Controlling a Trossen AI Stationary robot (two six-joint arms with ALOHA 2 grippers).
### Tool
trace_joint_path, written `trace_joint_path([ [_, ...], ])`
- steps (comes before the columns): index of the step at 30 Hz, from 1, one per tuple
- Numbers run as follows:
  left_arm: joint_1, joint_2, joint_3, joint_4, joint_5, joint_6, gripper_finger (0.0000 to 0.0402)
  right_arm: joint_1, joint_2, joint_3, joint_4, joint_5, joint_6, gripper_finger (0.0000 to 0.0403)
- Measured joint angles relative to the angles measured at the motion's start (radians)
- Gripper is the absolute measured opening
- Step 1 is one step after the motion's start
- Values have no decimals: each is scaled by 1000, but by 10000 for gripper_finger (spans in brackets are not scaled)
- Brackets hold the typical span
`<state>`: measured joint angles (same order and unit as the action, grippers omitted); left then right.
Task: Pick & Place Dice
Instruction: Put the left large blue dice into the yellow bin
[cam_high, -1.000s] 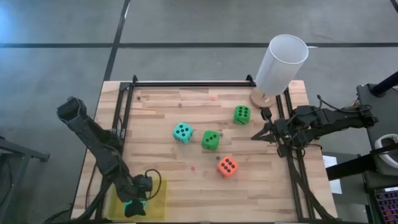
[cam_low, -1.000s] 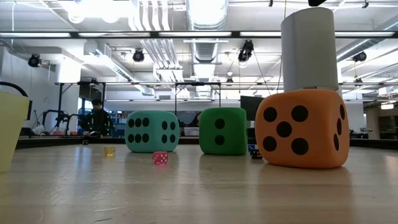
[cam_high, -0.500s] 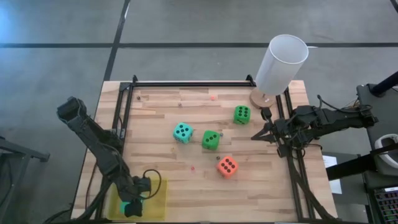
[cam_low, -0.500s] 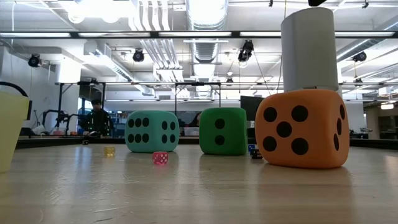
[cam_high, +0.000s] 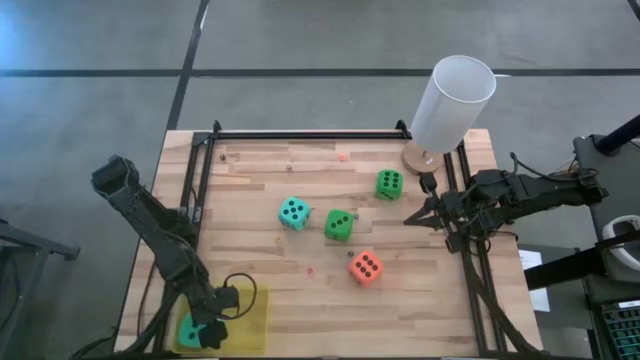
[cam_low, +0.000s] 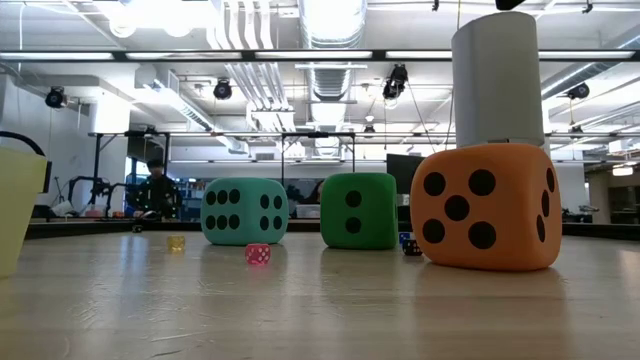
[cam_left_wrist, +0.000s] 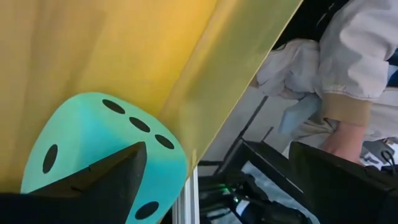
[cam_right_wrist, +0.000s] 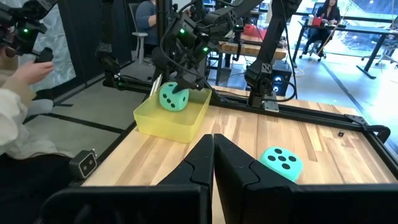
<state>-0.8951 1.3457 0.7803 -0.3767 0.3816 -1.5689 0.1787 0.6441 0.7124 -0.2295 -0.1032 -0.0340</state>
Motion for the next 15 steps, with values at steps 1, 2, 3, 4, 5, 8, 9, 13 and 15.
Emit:
trace_joint_path([
  [1, 0, 0, 0, -2, 6, -10, 400, 0, 0, 0, 0, 0, 0, 8],
  [2, 0, 0, 0, -5, 12, -18, 400, 0, 0, 0, 0, 0, 0, 8],
  [3, 0, 0, 0, -6, 16, -27, 400, 0, 0, 0, 0, 0, 0, 8],
  [4, 0, 0, 0, -6, 20, -36, 400, 0, 0, 0, 0, 0, 0, 8],
  [5, 0, 0, 0, -7, 26, -40, 400, 0, 0, 0, 0, 0, 0, 8],
  [8, 0, 0, 0, -19, 38, -55, 400, 0, 0, 0, 0, 0, 0, 8],
  [9, 0, 0, 0, -19, 38, -60, 400, 0, 0, 0, 0, 0, 0, 8],
  [13, 0, 0, 0, -19, 38, -58, 400, 0, 0, 0, 0, 0, 0, 8],
  [15, 2, 0, 3, -20, 37, -55, 400, 0, 0, 0, 0, 0, 0, 8],
])
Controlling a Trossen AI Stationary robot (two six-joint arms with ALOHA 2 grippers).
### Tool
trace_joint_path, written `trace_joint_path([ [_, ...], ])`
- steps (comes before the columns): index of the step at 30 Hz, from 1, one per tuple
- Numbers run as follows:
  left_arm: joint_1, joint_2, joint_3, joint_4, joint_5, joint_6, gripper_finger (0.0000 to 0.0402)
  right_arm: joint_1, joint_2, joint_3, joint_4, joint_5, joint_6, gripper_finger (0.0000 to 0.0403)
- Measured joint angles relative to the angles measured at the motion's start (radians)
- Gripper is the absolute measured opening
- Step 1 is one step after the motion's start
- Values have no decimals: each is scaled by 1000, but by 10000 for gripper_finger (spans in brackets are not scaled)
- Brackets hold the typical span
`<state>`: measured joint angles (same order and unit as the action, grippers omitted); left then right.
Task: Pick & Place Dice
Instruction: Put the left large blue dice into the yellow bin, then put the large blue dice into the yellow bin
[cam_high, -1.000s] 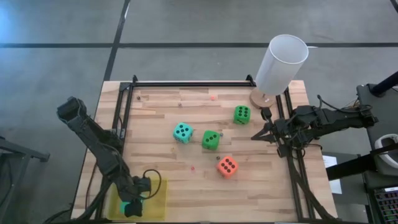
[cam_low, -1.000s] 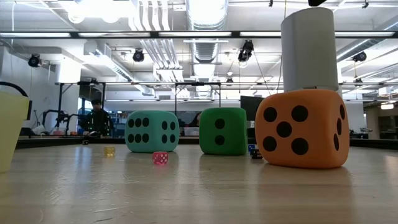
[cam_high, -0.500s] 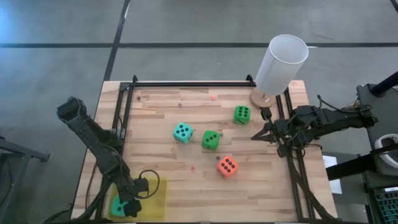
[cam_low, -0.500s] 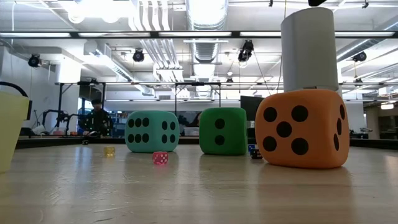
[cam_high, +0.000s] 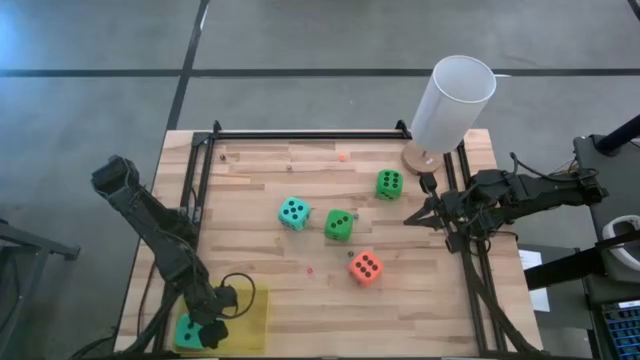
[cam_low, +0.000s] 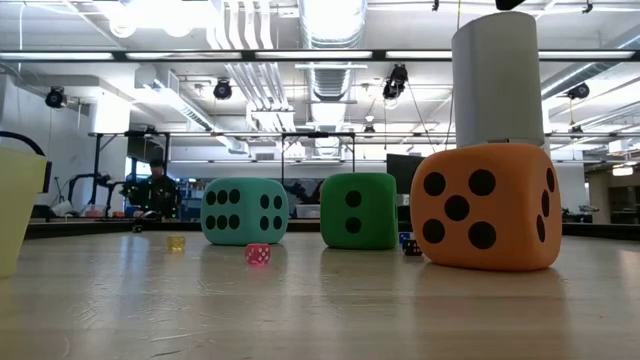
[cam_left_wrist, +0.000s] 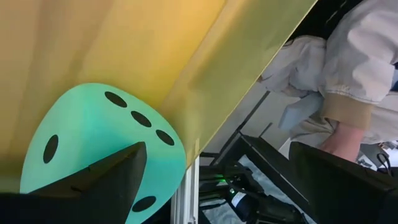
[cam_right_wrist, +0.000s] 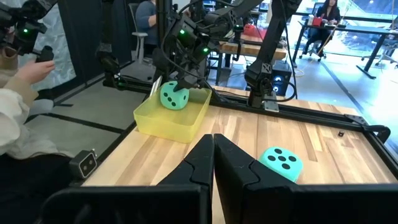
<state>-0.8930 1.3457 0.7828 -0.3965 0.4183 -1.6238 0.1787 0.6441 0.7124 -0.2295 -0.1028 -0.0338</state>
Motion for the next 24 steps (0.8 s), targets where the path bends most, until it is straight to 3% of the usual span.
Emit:
trace_joint_path([
  [8, 5, -2, 42, -9, -92, 62, 400, 0, 0, 0, 0, 0, 0, 8],
  [15, 25, -2, 108, -154, -339, 234, 400, 0, 0, 0, 0, 0, 0, 8],
  [24, 76, -2, 110, -207, -649, 497, 400, 0, 0, 0, 0, 0, 0, 8],
])
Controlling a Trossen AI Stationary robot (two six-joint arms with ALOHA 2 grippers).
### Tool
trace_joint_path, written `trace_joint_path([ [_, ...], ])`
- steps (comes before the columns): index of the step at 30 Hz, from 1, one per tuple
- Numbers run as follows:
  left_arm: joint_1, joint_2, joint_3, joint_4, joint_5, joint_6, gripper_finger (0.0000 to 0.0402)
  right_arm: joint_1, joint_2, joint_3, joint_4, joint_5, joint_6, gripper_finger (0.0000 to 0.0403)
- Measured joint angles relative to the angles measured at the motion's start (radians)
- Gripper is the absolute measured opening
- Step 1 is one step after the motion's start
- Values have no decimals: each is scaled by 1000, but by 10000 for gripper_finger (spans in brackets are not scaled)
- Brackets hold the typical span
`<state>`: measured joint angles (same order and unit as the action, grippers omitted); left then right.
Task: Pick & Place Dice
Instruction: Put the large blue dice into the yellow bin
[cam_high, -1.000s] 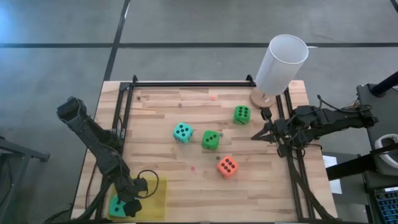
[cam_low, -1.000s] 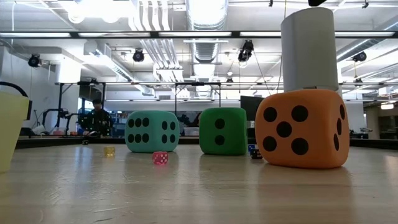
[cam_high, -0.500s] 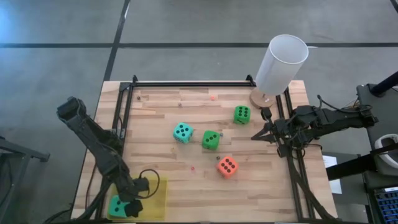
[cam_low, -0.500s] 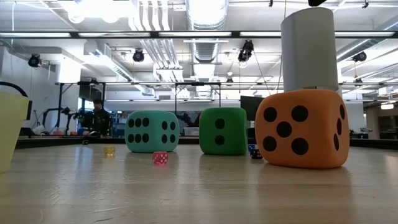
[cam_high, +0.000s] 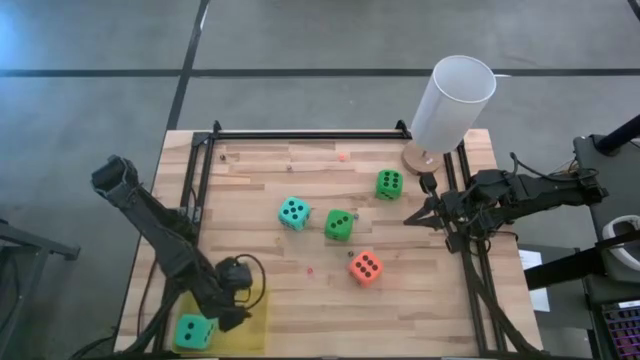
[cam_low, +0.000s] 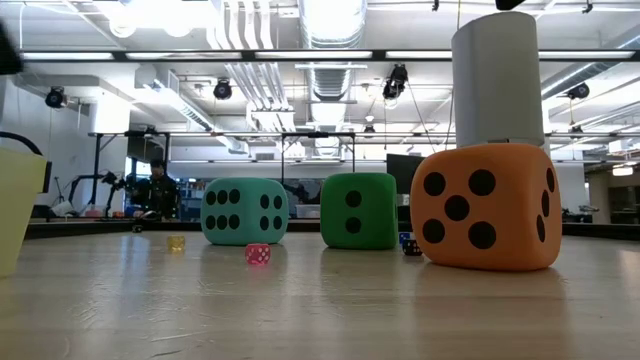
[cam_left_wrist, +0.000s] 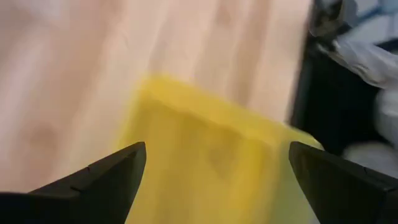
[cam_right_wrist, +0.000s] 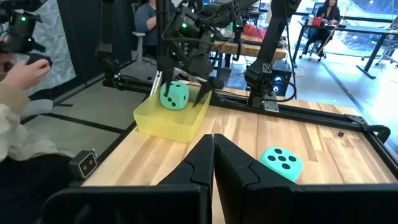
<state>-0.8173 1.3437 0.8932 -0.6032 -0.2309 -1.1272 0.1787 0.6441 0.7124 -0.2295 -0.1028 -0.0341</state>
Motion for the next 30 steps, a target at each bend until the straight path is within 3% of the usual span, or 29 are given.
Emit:
trace_joint_path([
  [4, 16, 0, -1, -16, -190, 174, 400, 0, 0, 0, 0, 0, 0, 8],
  [8, 28, 0, -2, -31, -274, 334, 400, 0, 0, 0, 0, 0, 0, 8],
  [17, 48, 0, -11, -52, -369, 502, 400, 0, 0, 0, 0, 0, 0, 8],
  [22, 48, 0, -16, -38, -379, 504, 400, 0, 0, 0, 0, 0, 0, 8],
  [30, 68, 0, -16, 121, -383, 716, 398, 0, 0, 0, 0, 0, 0, 8],
])
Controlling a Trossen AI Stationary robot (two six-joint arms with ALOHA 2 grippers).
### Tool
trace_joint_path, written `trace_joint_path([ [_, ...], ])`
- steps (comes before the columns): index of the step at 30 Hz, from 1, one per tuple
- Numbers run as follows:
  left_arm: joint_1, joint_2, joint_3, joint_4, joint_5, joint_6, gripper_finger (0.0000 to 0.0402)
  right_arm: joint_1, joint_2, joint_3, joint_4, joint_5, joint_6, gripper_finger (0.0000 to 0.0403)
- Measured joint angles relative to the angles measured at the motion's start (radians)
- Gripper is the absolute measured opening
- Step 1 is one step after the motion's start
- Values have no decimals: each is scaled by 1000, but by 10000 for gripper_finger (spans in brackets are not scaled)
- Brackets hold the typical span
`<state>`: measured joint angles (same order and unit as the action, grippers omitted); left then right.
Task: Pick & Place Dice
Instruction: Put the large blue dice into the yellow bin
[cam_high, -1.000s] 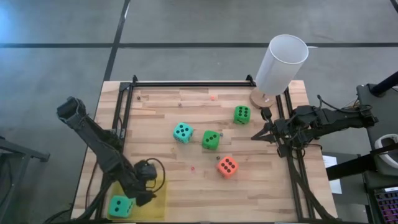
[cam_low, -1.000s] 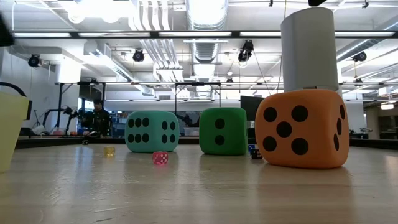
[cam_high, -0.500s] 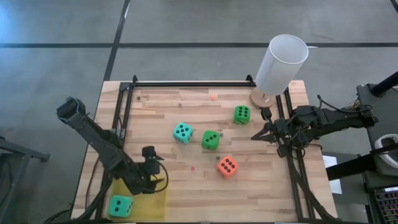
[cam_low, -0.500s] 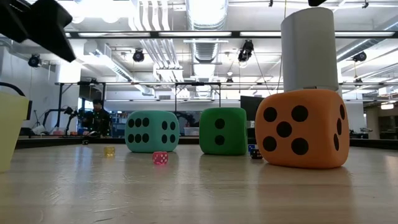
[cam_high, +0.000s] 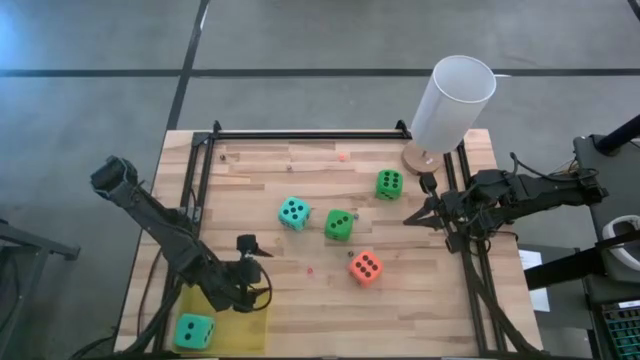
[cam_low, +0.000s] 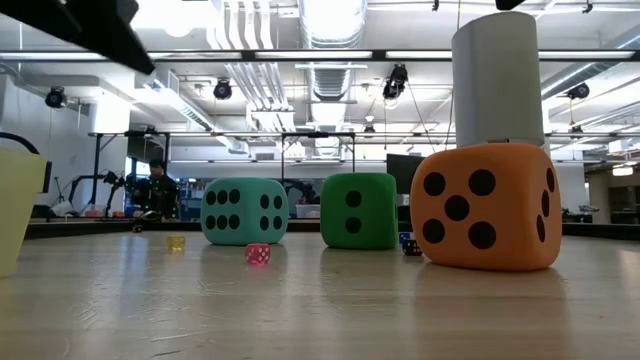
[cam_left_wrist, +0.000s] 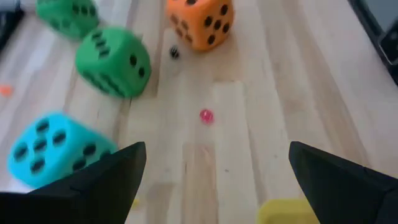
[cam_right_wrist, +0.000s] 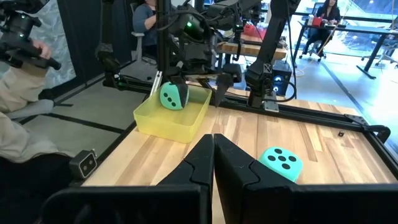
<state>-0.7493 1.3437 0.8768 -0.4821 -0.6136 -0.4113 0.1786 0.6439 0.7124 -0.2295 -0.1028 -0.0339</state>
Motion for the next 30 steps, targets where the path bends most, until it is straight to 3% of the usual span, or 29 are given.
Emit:
trace_joint_path([
  [6, 17, 0, 0, 58, -6, 195, 398, 0, 0, 0, 0, 0, 0, 8],
  [21, 179, -7, 30, 122, -23, 168, 397, 0, 0, 0, 0, 0, 0, 8],
  [30, 199, -7, 35, 117, -22, 147, 396, 0, 0, 0, 1, 0, -4, 8],
])
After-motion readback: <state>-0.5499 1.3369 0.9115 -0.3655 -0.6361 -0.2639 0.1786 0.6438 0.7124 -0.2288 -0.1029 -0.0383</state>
